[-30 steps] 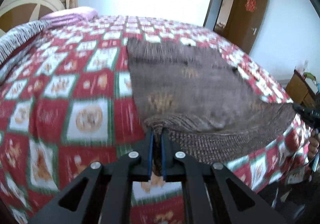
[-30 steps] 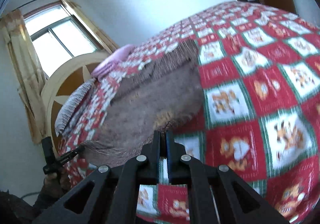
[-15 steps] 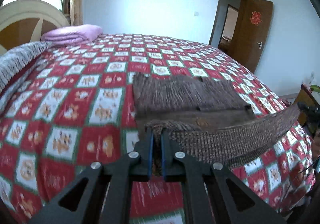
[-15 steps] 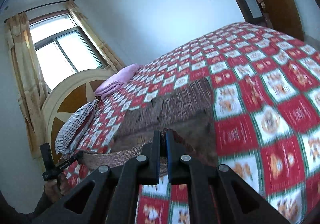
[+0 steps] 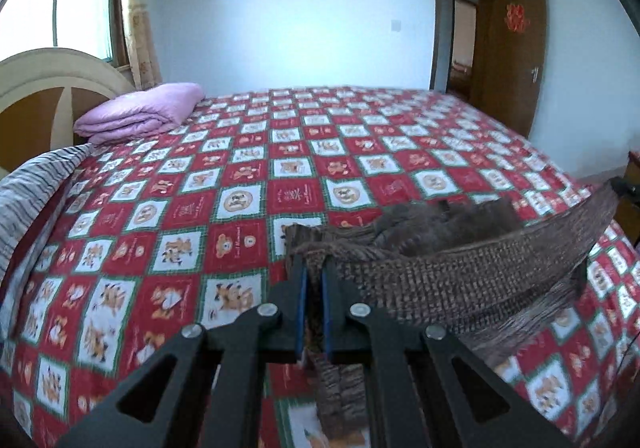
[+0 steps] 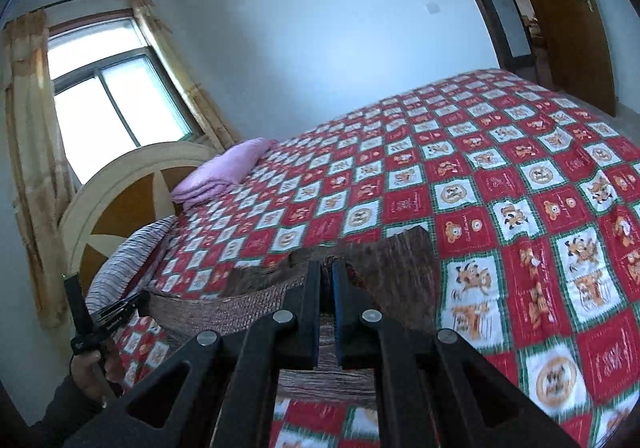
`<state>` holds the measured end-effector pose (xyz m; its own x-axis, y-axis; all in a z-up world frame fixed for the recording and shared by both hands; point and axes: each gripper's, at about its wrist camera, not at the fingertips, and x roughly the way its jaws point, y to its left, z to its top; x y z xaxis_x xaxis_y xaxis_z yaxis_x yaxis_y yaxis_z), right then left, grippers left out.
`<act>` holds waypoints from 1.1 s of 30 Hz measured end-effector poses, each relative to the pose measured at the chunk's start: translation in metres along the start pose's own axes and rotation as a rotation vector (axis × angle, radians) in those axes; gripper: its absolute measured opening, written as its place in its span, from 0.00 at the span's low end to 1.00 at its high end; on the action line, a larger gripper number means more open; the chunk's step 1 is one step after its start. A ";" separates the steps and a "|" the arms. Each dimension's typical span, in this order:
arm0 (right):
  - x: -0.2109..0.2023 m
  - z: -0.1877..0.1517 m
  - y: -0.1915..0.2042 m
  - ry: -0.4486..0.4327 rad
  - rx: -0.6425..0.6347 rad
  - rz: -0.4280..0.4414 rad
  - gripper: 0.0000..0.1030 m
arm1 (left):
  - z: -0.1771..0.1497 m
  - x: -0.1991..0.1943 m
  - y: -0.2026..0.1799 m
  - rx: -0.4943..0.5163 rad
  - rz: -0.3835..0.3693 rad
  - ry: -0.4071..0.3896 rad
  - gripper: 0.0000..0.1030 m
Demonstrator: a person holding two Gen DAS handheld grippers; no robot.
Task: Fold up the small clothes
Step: 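Lift the hem with both tools and fold it over toward the collar, then lay the hem down on the sweater and open both tools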
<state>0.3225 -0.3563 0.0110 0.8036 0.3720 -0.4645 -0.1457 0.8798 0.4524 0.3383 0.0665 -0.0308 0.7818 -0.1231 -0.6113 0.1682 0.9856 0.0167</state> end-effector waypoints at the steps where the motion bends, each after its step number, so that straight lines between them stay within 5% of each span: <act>1: 0.010 0.002 -0.005 0.010 0.006 -0.010 0.05 | 0.001 0.013 0.000 0.009 0.009 0.016 0.07; 7: 0.072 0.002 -0.040 0.086 0.056 -0.065 0.05 | 0.000 0.086 -0.002 0.034 0.039 0.127 0.07; 10: 0.113 0.000 -0.061 0.150 0.076 -0.103 0.05 | -0.009 0.117 -0.012 0.095 0.119 0.145 0.12; 12: 0.145 -0.003 -0.070 0.214 0.034 -0.160 0.05 | -0.014 0.124 -0.014 0.106 0.173 0.168 0.14; 15: 0.164 -0.008 -0.064 0.246 -0.086 -0.252 0.09 | -0.023 0.109 -0.009 0.069 0.141 0.161 0.20; 16: 0.165 -0.010 -0.061 0.256 -0.112 -0.268 0.27 | -0.027 0.102 -0.009 0.082 0.142 0.150 0.34; 17: 0.164 -0.014 -0.057 0.261 -0.141 -0.275 0.58 | -0.031 0.095 -0.010 0.104 0.151 0.133 0.45; 18: 0.161 -0.019 -0.052 0.261 -0.172 -0.276 0.69 | -0.038 0.085 -0.012 0.138 0.169 0.103 0.68; 19: 0.157 -0.025 -0.046 0.258 -0.213 -0.271 0.77 | -0.043 0.080 -0.014 0.165 0.184 0.080 0.79; 24: 0.170 -0.052 -0.022 0.366 -0.413 -0.307 0.77 | -0.060 0.097 -0.032 0.332 0.242 0.115 0.80; 27: 0.191 -0.059 -0.007 0.420 -0.541 -0.371 0.77 | -0.054 0.108 -0.039 0.371 0.295 0.096 0.90; 30: 0.215 -0.038 0.003 0.390 -0.581 -0.429 0.77 | -0.026 0.130 -0.027 0.311 0.401 0.098 0.93; 33: 0.222 0.011 0.007 0.246 -0.519 -0.501 0.77 | 0.002 0.145 0.009 0.138 0.476 0.129 0.92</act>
<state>0.5060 -0.2712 -0.0808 0.7024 -0.1065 -0.7038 -0.0992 0.9644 -0.2450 0.4545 0.0569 -0.1181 0.7119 0.3597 -0.6031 -0.1038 0.9033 0.4162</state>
